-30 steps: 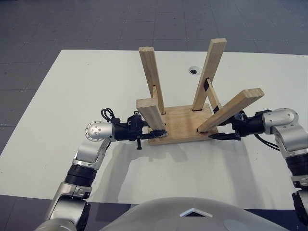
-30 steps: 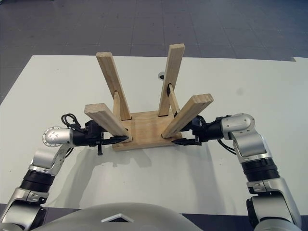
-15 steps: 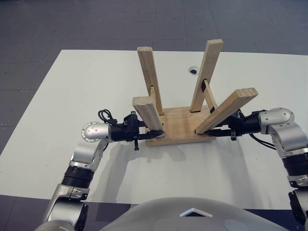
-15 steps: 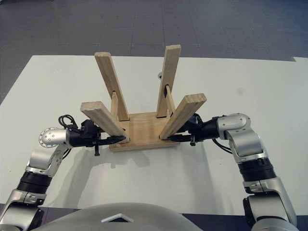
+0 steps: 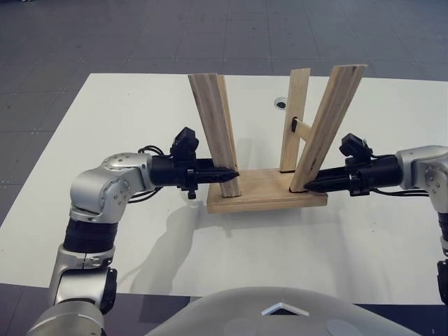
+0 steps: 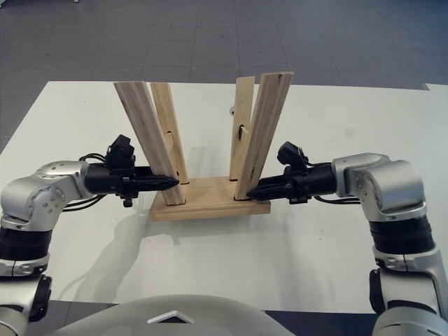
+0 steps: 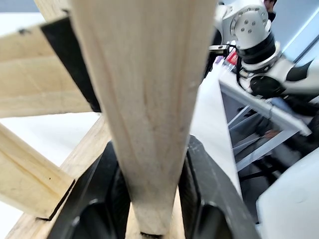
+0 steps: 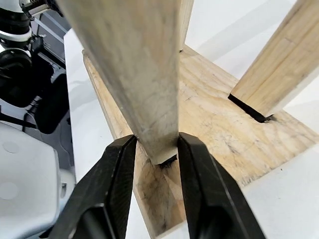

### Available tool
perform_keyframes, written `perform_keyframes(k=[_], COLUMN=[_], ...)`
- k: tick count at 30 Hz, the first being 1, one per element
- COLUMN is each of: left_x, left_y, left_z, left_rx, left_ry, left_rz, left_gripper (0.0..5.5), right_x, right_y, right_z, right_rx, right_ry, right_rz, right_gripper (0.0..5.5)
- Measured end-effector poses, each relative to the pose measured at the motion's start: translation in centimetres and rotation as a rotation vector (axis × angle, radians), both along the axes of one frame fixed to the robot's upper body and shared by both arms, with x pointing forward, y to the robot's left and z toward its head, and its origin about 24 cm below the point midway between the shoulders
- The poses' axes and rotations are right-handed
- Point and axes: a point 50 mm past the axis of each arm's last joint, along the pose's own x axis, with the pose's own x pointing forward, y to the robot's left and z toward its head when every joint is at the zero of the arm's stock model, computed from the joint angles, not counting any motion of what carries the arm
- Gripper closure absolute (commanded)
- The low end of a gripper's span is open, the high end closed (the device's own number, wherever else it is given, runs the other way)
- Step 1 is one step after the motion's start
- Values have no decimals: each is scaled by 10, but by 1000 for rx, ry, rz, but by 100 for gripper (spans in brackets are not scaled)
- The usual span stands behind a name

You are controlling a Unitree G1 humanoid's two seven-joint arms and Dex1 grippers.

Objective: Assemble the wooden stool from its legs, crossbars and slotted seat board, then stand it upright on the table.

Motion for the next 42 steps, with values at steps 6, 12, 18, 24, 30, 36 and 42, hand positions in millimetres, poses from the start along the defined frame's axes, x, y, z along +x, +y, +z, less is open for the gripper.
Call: perform_keyframes(k=[6, 12, 18, 24, 30, 36, 42], left_x=[5, 9, 11, 24, 35, 34, 22], left_y=[7, -2, 2, 19, 34, 57, 91], left_z=[7, -6, -13, -12, -10, 3, 28], left_rx=[-30, -3, -15, 16, -16, 36, 3], left_ry=[111, 155, 213, 215, 220, 152, 65], left_rz=[22, -6, 31, 119, 192, 203, 153], left_gripper=[386, 288, 184, 85, 82, 82, 82], right_x=[7, 15, 19, 23, 24, 31, 25], right_y=[4, 36, 30, 9, -7, -26, -54], right_z=[8, 22, 21, 13, -5, -1, 0], right_rx=[61, 258, 256, 191, 142, 84, 41], right_ry=[136, 142, 126, 106, 116, -5, -144], right_rz=[-62, 88, 67, -1, -60, -91, -51], right_gripper=[392, 282, 162, 48, 2, 2, 2])
